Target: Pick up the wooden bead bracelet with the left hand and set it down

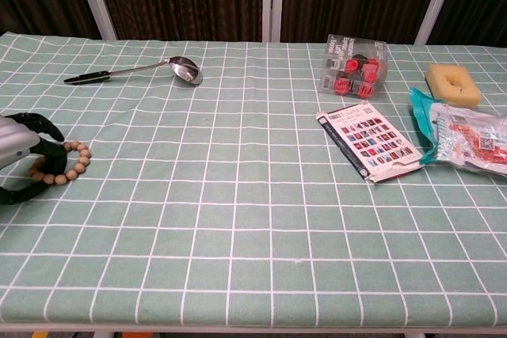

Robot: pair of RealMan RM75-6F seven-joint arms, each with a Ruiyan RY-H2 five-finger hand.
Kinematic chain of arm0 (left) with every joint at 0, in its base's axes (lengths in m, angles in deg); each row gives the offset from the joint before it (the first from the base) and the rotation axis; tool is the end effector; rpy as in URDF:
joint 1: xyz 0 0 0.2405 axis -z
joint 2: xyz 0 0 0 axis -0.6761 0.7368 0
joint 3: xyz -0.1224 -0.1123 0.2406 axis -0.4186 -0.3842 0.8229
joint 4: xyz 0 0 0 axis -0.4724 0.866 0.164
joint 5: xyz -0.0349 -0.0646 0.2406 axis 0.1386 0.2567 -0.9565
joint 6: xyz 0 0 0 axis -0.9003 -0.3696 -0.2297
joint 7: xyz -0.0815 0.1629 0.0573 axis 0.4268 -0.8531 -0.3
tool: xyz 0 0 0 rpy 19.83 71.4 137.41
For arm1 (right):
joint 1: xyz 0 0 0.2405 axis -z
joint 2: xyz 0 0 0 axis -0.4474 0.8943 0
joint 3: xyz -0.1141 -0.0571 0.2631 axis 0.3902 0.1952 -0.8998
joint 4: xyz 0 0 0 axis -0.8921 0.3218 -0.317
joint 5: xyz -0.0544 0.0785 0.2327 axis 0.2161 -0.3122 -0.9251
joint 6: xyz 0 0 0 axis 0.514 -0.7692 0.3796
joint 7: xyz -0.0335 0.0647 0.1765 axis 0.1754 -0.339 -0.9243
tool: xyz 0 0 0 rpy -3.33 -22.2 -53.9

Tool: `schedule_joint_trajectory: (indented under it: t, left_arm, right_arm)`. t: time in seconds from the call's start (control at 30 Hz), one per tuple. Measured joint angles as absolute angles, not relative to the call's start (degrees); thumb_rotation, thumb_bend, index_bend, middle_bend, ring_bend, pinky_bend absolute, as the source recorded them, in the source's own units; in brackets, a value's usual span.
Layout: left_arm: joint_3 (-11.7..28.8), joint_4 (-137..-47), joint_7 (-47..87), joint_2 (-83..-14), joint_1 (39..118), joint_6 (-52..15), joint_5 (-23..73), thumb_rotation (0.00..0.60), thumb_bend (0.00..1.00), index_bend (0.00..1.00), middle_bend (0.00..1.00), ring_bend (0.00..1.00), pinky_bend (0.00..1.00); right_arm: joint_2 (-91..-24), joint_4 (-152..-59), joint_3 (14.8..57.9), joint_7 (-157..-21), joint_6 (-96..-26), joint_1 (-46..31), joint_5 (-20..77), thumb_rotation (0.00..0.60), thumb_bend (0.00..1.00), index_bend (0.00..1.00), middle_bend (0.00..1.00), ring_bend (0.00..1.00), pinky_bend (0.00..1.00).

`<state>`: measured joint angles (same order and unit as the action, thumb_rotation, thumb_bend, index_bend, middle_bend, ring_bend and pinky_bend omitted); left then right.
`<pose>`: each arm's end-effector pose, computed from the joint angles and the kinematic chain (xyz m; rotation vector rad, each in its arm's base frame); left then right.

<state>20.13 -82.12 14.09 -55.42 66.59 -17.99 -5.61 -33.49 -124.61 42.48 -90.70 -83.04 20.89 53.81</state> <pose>-0.3384 0.3205 -0.0682 -1.9819 -0.7243 -0.7151 -0.3486 -0.2447 0.1687 1.4086 -0.8407 0.9530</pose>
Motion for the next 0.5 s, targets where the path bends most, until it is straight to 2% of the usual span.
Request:
schedule_joint_trajectory:
  t: [0.23, 0.5]
  left_arm:
    - [19.3, -82.9, 25.9, -55.1, 65.9, -15.3, -5.1, 0.6, 0.47, 0.55, 0.57, 0.23, 0.15]
    - [17.7, -87.1, 53.4, -53.6, 65.9, -14.9, -3.4, 0.6, 0.46, 0.55, 0.58, 0.23, 0.16]
  right_arm:
    - [-33.4, -124.5, 42.5, -91.3, -83.7, 21.2, 54.1, 0.6, 0.14, 0.05, 0.17, 0.0, 0.0]
    - [-33.1, -124.7, 42.4, -92.1, -85.0, 21.7, 54.7, 0.6, 0.14, 0.05, 0.17, 0.0, 0.0]
